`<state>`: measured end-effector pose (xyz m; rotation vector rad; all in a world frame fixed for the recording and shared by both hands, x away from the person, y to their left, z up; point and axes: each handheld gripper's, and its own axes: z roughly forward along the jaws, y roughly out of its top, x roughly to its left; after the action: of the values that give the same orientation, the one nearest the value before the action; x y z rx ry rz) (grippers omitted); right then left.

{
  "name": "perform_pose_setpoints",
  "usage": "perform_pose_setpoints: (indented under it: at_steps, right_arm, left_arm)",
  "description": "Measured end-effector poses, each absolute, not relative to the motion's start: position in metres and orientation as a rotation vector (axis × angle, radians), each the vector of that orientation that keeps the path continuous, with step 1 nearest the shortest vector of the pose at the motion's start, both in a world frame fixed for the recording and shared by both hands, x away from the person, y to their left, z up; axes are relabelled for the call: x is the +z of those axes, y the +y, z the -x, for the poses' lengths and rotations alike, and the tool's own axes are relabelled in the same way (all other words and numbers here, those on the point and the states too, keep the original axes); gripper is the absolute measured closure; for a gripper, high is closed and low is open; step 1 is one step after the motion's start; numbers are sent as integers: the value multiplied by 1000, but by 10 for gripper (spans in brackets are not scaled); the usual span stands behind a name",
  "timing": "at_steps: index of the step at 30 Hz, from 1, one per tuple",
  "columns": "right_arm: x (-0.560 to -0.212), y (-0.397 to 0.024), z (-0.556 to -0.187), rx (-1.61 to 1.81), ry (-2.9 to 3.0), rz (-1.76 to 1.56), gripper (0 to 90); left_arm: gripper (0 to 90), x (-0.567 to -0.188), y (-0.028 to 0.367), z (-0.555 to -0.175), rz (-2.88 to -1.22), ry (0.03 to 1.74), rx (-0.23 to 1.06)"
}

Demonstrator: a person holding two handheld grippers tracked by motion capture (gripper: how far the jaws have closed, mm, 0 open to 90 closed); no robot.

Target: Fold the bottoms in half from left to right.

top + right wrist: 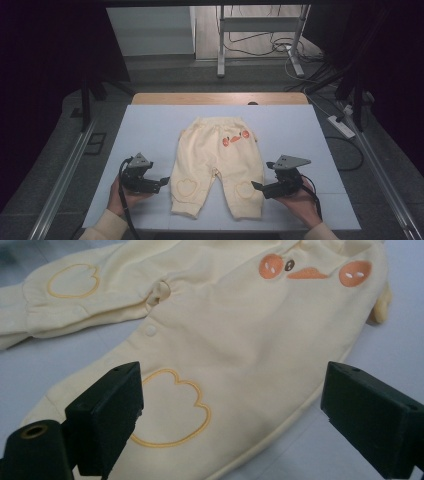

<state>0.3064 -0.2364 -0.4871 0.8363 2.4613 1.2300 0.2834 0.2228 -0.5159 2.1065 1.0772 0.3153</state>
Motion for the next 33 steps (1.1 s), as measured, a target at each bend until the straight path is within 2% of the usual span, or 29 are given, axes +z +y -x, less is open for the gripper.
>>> perform_pose_setpoints:
  at_steps: [14, 16, 33]
  right_arm:
    - [-484, -210, -307, 1269, 2488, -774, 104]
    - [-483, -207, -307, 1285, 2491, -756, 139]
    - [-484, -174, -307, 1291, 2547, -676, 139]
  left_arm:
    - [106, -515, 221, -285, -2106, 1075, 314]
    - [107, -515, 221, -285, -2103, 1076, 326]
    - [112, -515, 221, -286, -2098, 1072, 319]
